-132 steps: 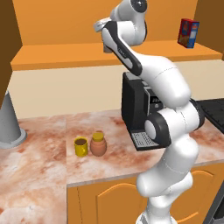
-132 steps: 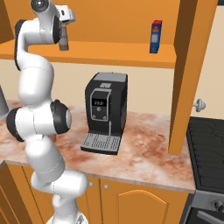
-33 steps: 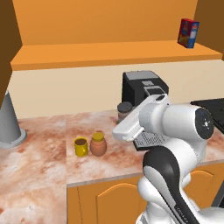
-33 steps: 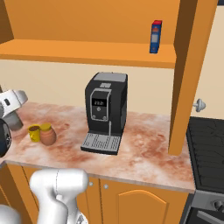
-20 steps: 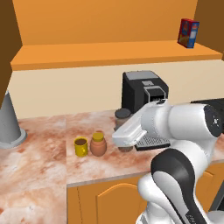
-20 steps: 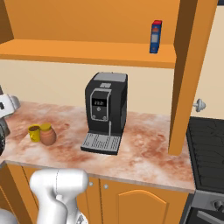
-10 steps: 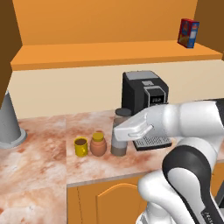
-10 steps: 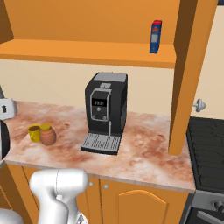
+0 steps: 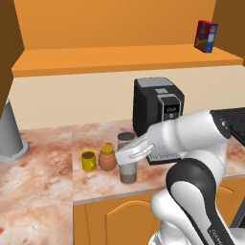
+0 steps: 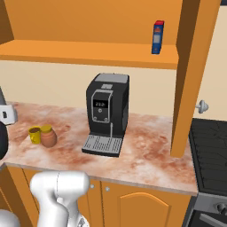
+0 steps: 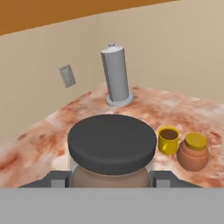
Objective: Pick the cinnamon and honey bottle from the cabinet and place them next to the mug.
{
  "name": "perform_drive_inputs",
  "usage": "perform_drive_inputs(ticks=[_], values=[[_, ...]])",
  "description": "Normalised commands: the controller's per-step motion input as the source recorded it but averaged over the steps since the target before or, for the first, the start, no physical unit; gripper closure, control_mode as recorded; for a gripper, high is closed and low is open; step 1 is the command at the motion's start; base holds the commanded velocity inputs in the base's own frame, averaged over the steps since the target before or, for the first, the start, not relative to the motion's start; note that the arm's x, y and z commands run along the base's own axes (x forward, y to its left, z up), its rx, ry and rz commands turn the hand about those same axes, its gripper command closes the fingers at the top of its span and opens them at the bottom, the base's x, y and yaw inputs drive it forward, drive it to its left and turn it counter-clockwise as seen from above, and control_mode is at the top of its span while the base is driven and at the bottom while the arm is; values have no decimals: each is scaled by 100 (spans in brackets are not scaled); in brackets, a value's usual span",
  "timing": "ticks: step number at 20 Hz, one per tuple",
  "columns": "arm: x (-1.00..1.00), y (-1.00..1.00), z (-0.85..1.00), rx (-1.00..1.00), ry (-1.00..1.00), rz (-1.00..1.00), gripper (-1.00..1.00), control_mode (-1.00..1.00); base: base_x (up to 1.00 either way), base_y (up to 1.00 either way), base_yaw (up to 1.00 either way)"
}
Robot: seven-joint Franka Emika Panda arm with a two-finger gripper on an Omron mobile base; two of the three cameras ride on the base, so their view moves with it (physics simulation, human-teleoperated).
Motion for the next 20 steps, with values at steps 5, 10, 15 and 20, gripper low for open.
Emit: perform_drive_inputs(ticks=[5, 10, 15, 20], values=[[3, 17, -100, 8, -6, 0, 100, -100, 0, 0, 0], [14, 12, -100, 15, -16, 0, 100, -100, 0, 0, 0], [45, 18, -100, 21, -22, 0, 100, -100, 0, 0, 0], [54, 22, -100, 21, -26, 0, 100, -100, 0, 0, 0]])
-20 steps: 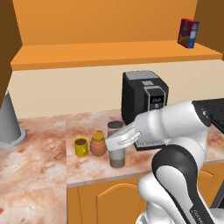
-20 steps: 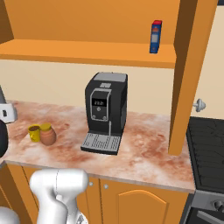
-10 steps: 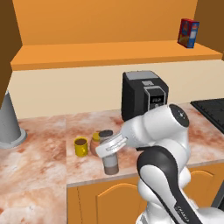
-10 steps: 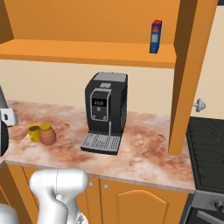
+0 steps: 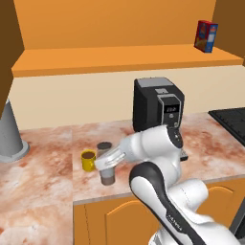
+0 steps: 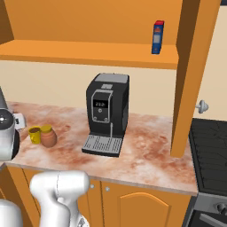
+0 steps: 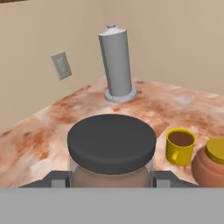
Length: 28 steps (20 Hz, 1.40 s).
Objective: Pick the cinnamon and honey bottle from the cabinet and place them next to the mug.
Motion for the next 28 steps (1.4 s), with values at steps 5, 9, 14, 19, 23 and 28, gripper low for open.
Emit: perform_drive_inputs(ticks=[5, 9, 14, 19, 23, 28], values=[[46, 28, -100, 19, -27, 0, 100, -100, 0, 0, 0], [44, 27, -98, 17, -24, 0, 100, -100, 0, 0, 0], [46, 19, -67, 13, -19, 0, 100, -100, 0, 0, 0], [4, 5, -9, 3, -7, 0, 100, -100, 0, 0, 0], [28, 8, 0, 0, 2, -2, 100, -100, 0, 0, 0], [40, 14, 24, 0, 15, -1, 100, -100, 0, 0, 0]])
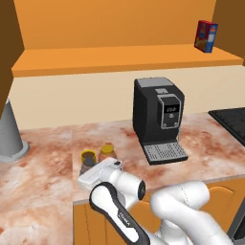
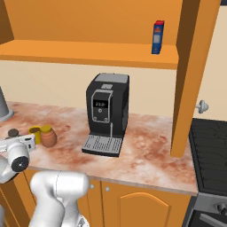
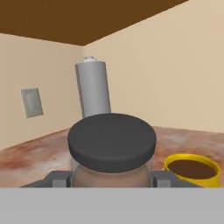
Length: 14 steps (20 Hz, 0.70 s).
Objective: Pick the cinnamon and honey bottle from the cabinet and place them next to the mug.
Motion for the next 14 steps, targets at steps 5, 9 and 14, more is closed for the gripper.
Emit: perform_drive_inputs(ticks=[5, 9, 14], values=[[55, 30, 15, -3, 17, -1, 100, -100, 0, 0, 0], [39, 43, 5, -6, 13, -2, 100, -100, 0, 0, 0], [10, 37, 1, -6, 4, 0, 100, -100, 0, 0, 0]])
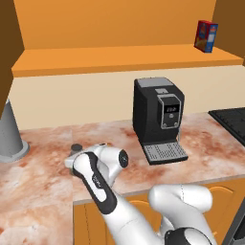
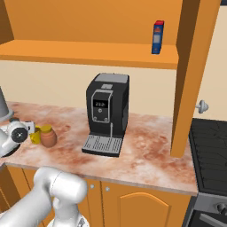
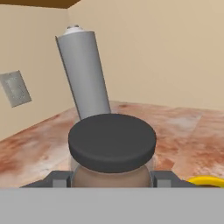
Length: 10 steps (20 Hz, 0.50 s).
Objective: Pick the cinnamon and honey bottle from the cabinet and place them next to the mug.
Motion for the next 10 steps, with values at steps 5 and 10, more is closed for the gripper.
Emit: perform_drive_inputs(ticks=[5, 10], values=[[11, 10, -12, -8, -2, 0, 100, -100, 0, 0, 0], [21, 0, -31, -8, -8, 0, 100, -100, 0, 0, 0]])
